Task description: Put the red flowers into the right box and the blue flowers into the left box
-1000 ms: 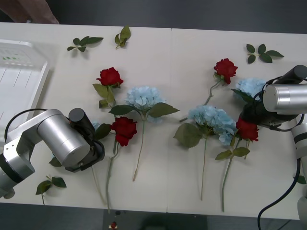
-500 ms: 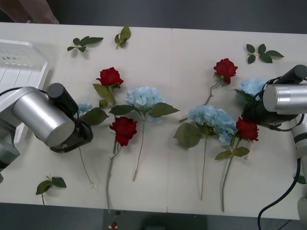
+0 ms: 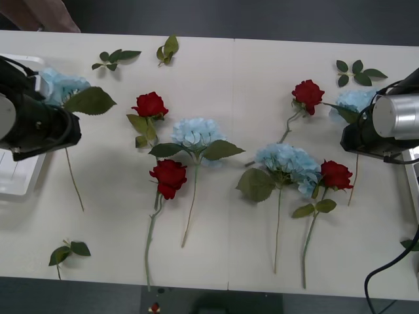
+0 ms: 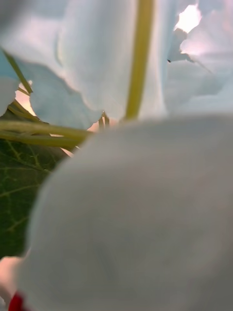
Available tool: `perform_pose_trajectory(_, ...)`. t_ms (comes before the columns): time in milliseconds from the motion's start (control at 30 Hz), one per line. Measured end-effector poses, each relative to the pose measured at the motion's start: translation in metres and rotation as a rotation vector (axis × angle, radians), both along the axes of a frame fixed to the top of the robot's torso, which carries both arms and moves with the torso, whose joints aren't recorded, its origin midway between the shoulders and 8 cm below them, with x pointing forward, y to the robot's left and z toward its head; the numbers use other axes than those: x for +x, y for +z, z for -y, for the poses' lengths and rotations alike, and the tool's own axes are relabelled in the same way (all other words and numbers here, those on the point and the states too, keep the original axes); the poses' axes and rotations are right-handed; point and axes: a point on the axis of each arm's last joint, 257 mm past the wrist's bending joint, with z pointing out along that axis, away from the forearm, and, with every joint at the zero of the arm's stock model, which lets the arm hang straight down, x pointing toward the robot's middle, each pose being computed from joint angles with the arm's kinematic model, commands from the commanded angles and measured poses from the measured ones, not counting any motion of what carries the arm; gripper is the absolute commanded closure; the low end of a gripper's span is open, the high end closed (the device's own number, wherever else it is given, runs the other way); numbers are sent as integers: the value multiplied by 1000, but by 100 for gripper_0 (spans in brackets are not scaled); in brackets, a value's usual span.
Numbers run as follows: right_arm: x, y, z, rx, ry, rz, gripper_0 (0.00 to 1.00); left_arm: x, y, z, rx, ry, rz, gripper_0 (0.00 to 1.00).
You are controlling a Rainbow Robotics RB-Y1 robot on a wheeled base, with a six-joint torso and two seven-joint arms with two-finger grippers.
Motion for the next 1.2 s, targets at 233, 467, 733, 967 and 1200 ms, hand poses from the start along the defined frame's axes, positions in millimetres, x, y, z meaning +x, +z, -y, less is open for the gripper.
perform_pose_trajectory(233,2,48,21,-80,14,61,100,15,58,-62,77,19,112,100)
perform_pose_trajectory(467,8,92,5,-127,273,126,100,14,85,-161,197,54,149,100)
perform_pose_trajectory(733,17,132,-56,13,537,236,100,33,75,-235,262,85,178,100)
perform_pose_trajectory(967,11,176,-136,205,777,339,100,65,73,-262,310,69,197,100)
perform_pose_trajectory(1200,0,215,-176,355,881,419,100,86,70,-270,323,78,249,64)
